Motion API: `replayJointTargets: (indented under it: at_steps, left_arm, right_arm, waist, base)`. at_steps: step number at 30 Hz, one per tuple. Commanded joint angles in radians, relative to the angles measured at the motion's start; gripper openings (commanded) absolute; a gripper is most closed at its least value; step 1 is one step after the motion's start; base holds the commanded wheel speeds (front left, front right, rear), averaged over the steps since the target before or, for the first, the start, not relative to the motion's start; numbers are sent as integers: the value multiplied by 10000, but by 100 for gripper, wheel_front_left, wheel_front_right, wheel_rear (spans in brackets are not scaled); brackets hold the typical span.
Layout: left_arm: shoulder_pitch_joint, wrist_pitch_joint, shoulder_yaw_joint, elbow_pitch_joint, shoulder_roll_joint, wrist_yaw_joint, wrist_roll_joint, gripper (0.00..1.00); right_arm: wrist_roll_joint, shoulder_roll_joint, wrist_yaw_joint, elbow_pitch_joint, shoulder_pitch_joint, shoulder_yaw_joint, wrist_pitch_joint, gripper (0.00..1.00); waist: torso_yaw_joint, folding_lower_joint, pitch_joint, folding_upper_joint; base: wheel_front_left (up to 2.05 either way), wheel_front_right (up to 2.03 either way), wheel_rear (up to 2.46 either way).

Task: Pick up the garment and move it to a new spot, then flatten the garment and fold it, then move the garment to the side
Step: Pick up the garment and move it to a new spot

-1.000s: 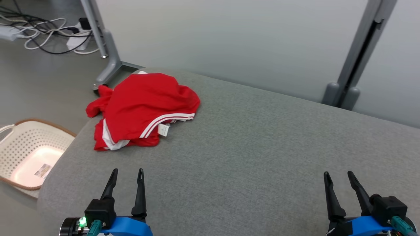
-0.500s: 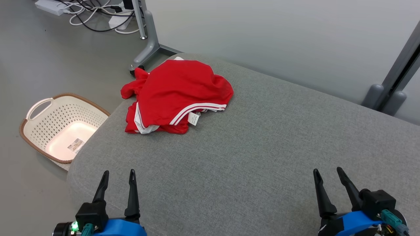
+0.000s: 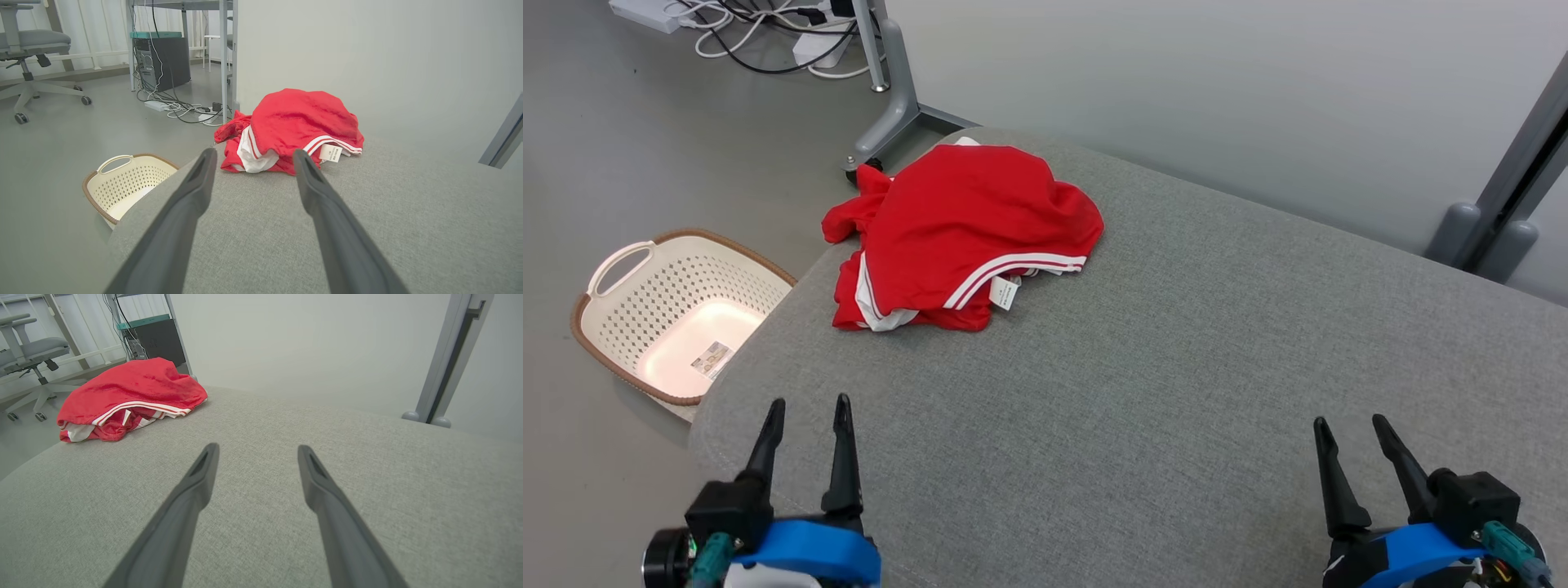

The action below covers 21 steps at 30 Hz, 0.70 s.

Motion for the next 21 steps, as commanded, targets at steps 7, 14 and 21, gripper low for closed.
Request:
replayJointTargets:
  at_steps: [7,14,21]
  left_arm:
    - [-1411,796,749,-1203,687,-550,-923,100]
    - [-3415,2383,1654,-1119,1640,-578,-1762,100]
    - [-4950,3408,2500,427,2543,-397,-2382,100]
  right_arm:
    - [-195,-56,1,-444,20,-165,39,100]
    - [-505,-56,1,-903,-385,-19,307,100]
    - [-623,-52,1,-1289,-773,179,417,100]
  waist:
    - [-410,-1,564,0]
    - [-1245,-1,1575,0]
    - [-2466,-1,2582,0]
  base:
    - [0,0,0]
    - [0,0,0]
    - [0,0,0]
